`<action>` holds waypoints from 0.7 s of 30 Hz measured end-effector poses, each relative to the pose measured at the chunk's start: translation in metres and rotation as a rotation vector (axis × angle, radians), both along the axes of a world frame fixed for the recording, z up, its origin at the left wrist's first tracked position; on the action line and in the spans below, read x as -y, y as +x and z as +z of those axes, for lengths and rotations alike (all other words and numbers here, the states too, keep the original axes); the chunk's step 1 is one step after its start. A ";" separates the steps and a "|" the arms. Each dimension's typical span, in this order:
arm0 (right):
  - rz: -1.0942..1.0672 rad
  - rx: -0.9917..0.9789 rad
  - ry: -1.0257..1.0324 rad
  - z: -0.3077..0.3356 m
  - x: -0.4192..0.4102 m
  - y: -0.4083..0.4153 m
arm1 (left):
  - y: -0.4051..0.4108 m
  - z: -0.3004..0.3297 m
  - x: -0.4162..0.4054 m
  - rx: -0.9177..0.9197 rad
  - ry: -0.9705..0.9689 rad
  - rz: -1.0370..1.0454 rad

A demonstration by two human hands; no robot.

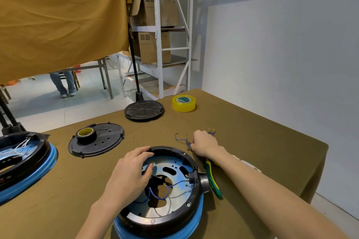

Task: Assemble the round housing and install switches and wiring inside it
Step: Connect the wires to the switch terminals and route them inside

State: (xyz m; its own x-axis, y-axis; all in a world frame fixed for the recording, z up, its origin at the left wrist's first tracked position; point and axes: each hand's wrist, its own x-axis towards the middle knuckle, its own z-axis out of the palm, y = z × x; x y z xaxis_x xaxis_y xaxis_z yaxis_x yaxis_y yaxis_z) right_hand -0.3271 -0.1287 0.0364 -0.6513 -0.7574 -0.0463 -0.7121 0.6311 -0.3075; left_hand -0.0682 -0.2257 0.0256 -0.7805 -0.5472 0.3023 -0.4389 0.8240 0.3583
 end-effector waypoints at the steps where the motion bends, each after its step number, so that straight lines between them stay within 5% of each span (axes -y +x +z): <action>1: -0.018 0.005 -0.012 -0.001 0.001 -0.003 | 0.000 0.000 0.000 0.000 -0.001 0.000; 13: -0.093 0.122 -0.452 0.022 -0.009 -0.026 | 0.001 -0.004 0.003 -0.010 -0.013 -0.018; 21: -0.121 0.189 -0.568 0.022 -0.009 -0.038 | 0.001 -0.005 0.003 -0.007 -0.010 -0.013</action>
State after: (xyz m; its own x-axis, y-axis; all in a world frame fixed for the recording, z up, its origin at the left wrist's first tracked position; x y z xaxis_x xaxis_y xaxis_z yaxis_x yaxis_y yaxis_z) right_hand -0.3649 -0.1195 0.0585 -0.7541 -0.6189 0.2198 -0.5457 0.4043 -0.7340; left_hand -0.0674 -0.2283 0.0210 -0.7851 -0.5344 0.3131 -0.4260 0.8329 0.3533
